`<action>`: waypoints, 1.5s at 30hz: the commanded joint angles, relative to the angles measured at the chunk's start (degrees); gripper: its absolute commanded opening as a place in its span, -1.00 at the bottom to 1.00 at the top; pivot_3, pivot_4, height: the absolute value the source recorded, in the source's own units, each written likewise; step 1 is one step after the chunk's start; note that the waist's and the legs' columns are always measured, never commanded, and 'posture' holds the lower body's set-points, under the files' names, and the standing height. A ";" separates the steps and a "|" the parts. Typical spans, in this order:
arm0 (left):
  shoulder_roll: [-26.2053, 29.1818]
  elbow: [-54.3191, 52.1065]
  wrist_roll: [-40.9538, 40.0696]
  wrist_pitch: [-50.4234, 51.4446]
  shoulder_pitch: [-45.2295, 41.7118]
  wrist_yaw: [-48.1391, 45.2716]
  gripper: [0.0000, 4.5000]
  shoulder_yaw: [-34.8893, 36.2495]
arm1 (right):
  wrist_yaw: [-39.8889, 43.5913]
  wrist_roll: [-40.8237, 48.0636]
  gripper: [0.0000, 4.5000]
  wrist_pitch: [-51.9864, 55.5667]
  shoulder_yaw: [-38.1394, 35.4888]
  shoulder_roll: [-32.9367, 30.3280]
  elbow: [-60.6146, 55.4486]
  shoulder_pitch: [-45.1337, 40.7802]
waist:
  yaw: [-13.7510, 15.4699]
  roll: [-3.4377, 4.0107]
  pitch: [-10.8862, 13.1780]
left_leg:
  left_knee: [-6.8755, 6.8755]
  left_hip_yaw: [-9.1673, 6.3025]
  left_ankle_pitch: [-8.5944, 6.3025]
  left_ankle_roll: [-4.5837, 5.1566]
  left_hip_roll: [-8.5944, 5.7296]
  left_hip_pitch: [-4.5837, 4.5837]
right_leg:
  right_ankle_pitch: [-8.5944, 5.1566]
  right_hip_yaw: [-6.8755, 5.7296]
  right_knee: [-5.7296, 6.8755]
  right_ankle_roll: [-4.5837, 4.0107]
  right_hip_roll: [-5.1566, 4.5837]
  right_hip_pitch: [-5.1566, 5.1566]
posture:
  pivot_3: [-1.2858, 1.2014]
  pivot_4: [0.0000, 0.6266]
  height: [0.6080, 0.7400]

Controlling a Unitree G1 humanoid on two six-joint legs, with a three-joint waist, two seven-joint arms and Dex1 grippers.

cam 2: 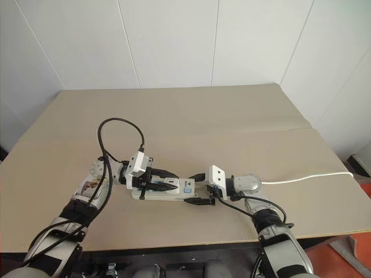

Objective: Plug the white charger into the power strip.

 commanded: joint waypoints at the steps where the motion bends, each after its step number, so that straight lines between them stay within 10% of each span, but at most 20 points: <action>1: 0.15 6.90 3.47 -1.32 1.17 0.27 0.12 0.16 | 1.08 -1.95 0.52 -1.14 1.55 -0.19 0.49 0.89 | 0.25 -0.05 0.08 | -0.19 -0.01 0.00 0.00 0.00 -0.11 | 0.00 0.14 -0.04 0.00 0.01 -0.05 | 0.03 -0.52 1.00; 7: -0.61 7.34 0.93 -1.77 -0.22 -2.83 0.97 2.92 | 1.07 -2.00 0.52 -1.13 1.43 -0.23 0.48 0.94 | 0.10 -0.04 0.08 | -0.35 0.05 0.00 0.00 -0.01 0.01 | 0.06 0.18 -0.36 0.03 0.02 -0.04 | 0.03 -0.52 1.00; 15: 5.44 0.27 -4.96 5.35 -0.36 -10.48 0.99 7.22 | 0.73 -1.27 0.52 0.55 0.60 0.10 0.56 0.05 | -0.05 -0.15 0.40 | -0.47 0.07 0.00 0.00 0.02 -0.23 | 0.08 0.25 -0.40 0.02 0.05 -0.38 | 0.03 -0.52 1.00; 18: 10.07 -4.31 -9.85 9.07 0.36 -10.63 1.00 7.85 | 2.99 -0.03 0.96 1.98 0.23 -0.40 -0.21 -0.60 | 0.08 -0.45 0.87 | -0.46 0.07 0.01 0.01 0.02 -0.51 | 0.26 0.27 -0.35 -0.26 0.05 -0.78 | 0.03 -0.52 1.00; 24: 17.63 -7.10 -13.60 10.68 2.85 -10.63 1.00 12.54 | 5.22 2.36 0.99 5.64 -1.77 -3.55 -5.68 -0.07 | 0.37 -0.58 1.37 | -0.36 0.04 0.01 0.01 0.01 -1.44 | 0.45 0.23 -0.31 -0.42 -0.11 -1.69 | 0.03 -0.52 1.00; 32: 27.41 -12.24 -17.19 14.47 14.19 -10.47 1.00 26.49 | 5.13 10.69 0.99 12.93 -11.17 -17.60 -27.29 7.64 | 1.84 -0.30 1.76 | 0.16 0.05 0.01 0.01 -0.10 -3.28 | 0.50 0.14 -0.28 -0.34 -0.31 -3.26 | 0.03 -0.52 1.00; 45: 28.08 -25.83 -22.79 21.63 30.11 -5.95 1.00 39.56 | 8.41 21.60 0.99 23.61 -24.73 -34.18 -42.56 19.66 | 2.01 -0.15 2.34 | 0.18 0.21 0.01 0.03 -0.05 -2.90 | 0.57 0.02 -0.25 -0.37 -0.25 -2.80 | 0.03 -0.52 1.00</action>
